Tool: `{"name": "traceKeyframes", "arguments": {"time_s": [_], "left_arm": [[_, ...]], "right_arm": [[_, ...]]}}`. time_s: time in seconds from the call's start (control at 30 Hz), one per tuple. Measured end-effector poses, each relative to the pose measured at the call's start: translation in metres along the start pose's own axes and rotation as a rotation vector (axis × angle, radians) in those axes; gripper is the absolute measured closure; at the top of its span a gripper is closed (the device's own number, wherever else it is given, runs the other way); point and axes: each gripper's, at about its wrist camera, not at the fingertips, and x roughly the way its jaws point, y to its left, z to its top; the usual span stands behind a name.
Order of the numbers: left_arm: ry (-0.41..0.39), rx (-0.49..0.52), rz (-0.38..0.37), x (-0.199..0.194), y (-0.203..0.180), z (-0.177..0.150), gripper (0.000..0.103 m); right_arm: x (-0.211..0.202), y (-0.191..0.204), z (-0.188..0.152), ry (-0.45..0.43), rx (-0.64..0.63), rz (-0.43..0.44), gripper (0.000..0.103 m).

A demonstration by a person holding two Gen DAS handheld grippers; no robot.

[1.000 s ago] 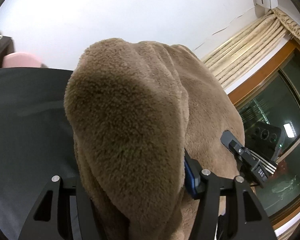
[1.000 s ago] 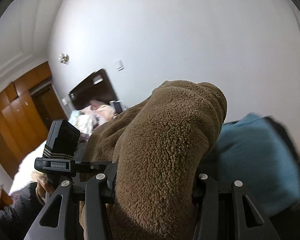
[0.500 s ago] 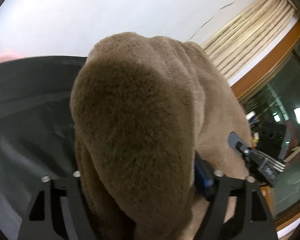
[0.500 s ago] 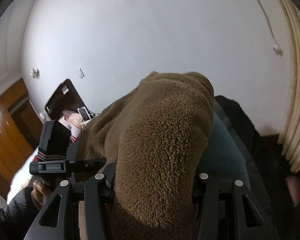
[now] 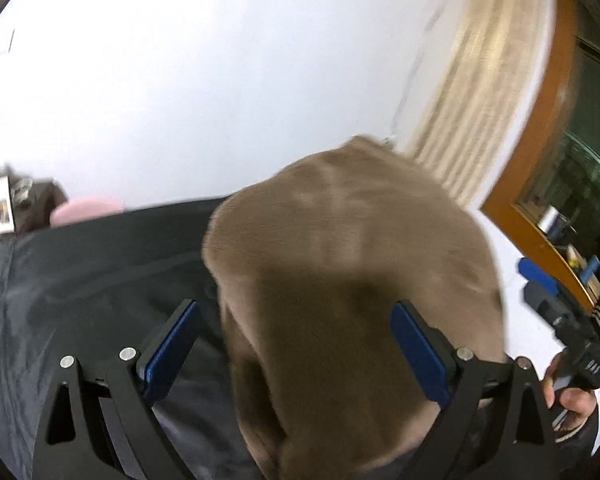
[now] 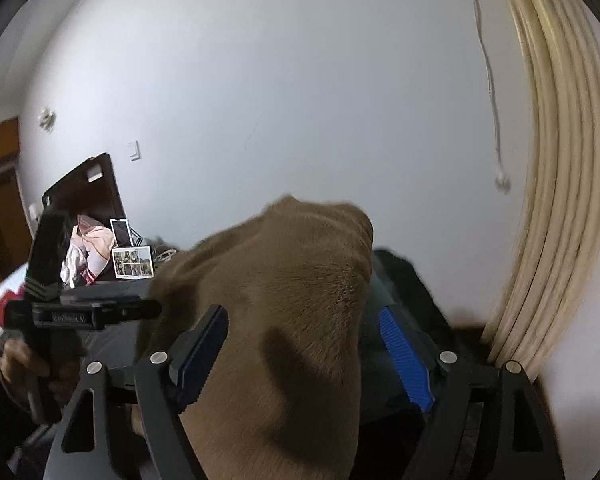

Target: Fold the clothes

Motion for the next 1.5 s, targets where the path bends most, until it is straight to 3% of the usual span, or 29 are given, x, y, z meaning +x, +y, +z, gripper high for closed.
{"name": "traceKeyframes", "arguments": {"time_s": [0.03, 0.1, 0.13, 0.2, 0.33, 0.53, 0.7, 0.87, 1.07, 1.1, 1.17, 1.5], "left_arm": [[-0.012, 0.025, -0.012, -0.002, -0.021, -0.01, 0.005], [-0.017, 0.072, -0.033, 0.011, -0.048, 0.022, 0.005], [-0.012, 0.092, -0.042, 0.045, -0.054, 0.041, 0.005], [0.021, 0.139, -0.044, 0.028, -0.044, 0.036, 0.005], [0.098, 0.165, 0.027, 0.06, -0.04, 0.022, 0.005], [0.153, 0.1, 0.01, 0.084, -0.035, 0.023, 0.004], [0.12, 0.146, 0.088, 0.064, -0.053, 0.022, 0.004], [0.058, 0.171, 0.176, 0.049, -0.07, 0.021, 0.001], [0.002, 0.167, 0.212, 0.005, -0.073, 0.005, 0.001], [-0.004, 0.161, 0.209, -0.017, -0.064, -0.024, 0.001], [-0.015, 0.155, 0.223, -0.047, -0.046, -0.048, 0.001], [-0.004, 0.148, 0.24, -0.044, -0.052, -0.041, 0.001]], "right_arm": [[-0.003, 0.007, -0.005, 0.002, -0.028, 0.002, 0.023], [-0.008, 0.022, -0.014, 0.005, -0.083, 0.005, 0.023], [-0.01, 0.029, -0.019, 0.007, -0.111, 0.007, 0.023], [-0.015, 0.043, -0.029, 0.01, -0.166, 0.01, 0.023], [-0.003, 0.047, -0.04, 0.055, -0.184, -0.025, 0.023], [0.016, 0.031, -0.049, 0.115, -0.148, -0.07, 0.023], [0.013, 0.035, -0.051, 0.117, -0.148, -0.101, 0.022], [-0.007, 0.033, -0.044, 0.1, -0.03, -0.106, 0.021], [-0.033, 0.036, -0.055, 0.104, 0.026, -0.141, 0.02], [-0.037, 0.038, -0.057, 0.105, 0.027, -0.148, 0.02], [-0.044, 0.041, -0.059, 0.108, 0.027, -0.161, 0.02], [-0.083, 0.057, -0.047, 0.056, -0.004, -0.228, 0.02]]}}
